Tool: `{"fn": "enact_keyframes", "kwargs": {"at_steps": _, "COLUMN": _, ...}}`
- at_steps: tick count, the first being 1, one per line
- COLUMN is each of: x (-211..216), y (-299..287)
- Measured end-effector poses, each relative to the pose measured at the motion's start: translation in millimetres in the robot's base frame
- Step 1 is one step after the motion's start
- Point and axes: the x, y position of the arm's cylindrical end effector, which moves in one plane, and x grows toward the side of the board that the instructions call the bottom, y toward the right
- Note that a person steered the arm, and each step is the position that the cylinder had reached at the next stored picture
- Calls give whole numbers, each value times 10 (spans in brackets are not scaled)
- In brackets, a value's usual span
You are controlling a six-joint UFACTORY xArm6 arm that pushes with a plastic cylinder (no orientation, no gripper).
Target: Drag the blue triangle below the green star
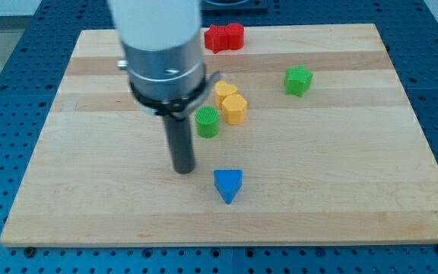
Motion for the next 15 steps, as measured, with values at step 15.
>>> {"fn": "enact_keyframes", "kwargs": {"at_steps": 15, "x": -508, "y": 1570}}
